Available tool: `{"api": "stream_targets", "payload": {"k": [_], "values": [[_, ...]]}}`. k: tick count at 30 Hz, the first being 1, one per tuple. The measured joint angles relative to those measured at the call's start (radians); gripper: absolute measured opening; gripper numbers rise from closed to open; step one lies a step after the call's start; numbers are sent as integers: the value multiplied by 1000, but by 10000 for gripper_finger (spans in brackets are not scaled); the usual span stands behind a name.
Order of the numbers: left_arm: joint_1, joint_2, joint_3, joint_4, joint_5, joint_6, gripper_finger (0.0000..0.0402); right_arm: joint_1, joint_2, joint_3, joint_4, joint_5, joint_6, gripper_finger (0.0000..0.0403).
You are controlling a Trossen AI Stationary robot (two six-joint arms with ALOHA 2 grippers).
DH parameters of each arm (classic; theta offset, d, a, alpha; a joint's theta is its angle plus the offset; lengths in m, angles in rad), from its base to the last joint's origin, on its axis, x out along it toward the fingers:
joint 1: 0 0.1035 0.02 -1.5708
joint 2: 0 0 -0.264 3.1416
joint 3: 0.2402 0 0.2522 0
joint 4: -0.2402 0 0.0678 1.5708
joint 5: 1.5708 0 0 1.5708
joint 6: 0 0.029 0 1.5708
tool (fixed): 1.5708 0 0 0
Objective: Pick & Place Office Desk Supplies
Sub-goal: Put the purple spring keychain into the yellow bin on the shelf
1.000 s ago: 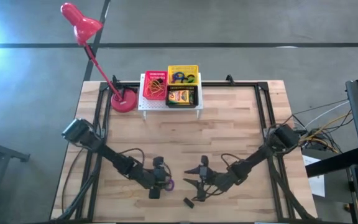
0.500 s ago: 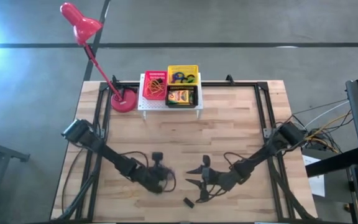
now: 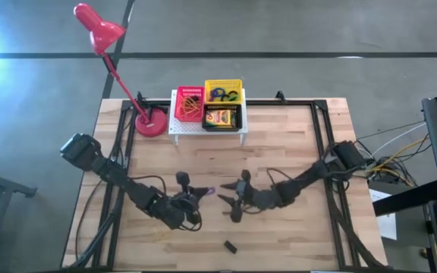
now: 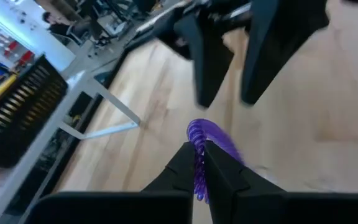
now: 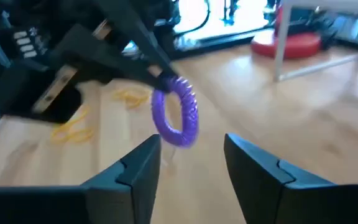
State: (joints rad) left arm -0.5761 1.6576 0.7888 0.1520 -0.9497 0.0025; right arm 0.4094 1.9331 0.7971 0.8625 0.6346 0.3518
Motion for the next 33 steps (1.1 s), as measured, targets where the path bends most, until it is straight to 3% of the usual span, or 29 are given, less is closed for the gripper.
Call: {"api": "stream_targets", "payload": {"k": [4,11,15,21,24,26,33], "values": [[6,0,1,4,0,56,21,-55,-7,1,9,-28,-55,192],[44,0,1,8,-1,125,22,-138,-16,7,6,-285,-135,183],[76,0,1,7,5,143,22,-176,-16,11,5,-303,-171,150],[128,0,1,7,77,139,39,-199,-16,8,-35,-306,-199,66],[153,0,2,6,163,147,61,-201,-16,7,-64,-305,-199,25],[163,0,2,5,208,147,85,-200,-17,7,-86,-305,-189,21],[150,-62,16,-80,181,177,186,-192,-31,7,-240,-295,-112,21]]}}
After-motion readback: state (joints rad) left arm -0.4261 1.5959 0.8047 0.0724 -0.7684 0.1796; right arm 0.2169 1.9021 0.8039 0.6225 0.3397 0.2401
